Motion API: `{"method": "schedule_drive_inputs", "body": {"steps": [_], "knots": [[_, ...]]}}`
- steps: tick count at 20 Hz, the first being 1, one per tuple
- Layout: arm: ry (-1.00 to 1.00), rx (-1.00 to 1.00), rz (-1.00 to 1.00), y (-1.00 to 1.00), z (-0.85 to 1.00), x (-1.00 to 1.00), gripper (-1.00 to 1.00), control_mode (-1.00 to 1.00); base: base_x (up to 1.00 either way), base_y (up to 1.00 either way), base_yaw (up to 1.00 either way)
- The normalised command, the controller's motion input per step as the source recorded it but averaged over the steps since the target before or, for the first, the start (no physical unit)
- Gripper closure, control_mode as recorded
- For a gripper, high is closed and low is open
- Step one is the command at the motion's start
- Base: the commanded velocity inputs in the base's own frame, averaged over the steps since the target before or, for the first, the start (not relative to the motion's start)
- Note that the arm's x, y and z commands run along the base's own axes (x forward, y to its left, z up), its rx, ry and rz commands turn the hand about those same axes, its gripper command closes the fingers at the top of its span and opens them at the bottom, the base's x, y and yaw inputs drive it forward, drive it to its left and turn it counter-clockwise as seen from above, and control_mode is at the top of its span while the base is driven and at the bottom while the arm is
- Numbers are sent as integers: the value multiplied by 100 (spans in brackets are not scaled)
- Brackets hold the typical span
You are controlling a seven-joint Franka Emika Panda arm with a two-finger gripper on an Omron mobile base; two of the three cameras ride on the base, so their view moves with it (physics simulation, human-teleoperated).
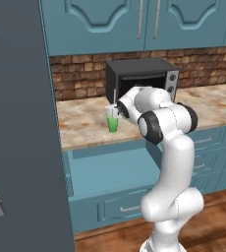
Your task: Pick up the straw from the left drawer and put it inside the smoothie cup.
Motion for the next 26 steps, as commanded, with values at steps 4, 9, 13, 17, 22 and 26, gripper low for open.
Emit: {"method": "schedule_drive_inputs", "body": {"steps": [4, 9, 13, 17, 22, 26], "knots": [[0, 0, 0, 0, 0, 4, 100, -100, 0, 0, 0], [-2, 0, 0, 0, 0, -11, 100, -100, 0, 0, 0], [-1, 0, 0, 0, 0, -2, 100, -100, 0, 0, 0], [0, 0, 0, 0, -15, 8, 100, -100, 0, 0, 0], [-1, 0, 0, 0, -24, 18, 100, -100, 0, 0, 0], [-2, 0, 0, 0, -28, 10, 100, -100, 0, 0, 0]]}}
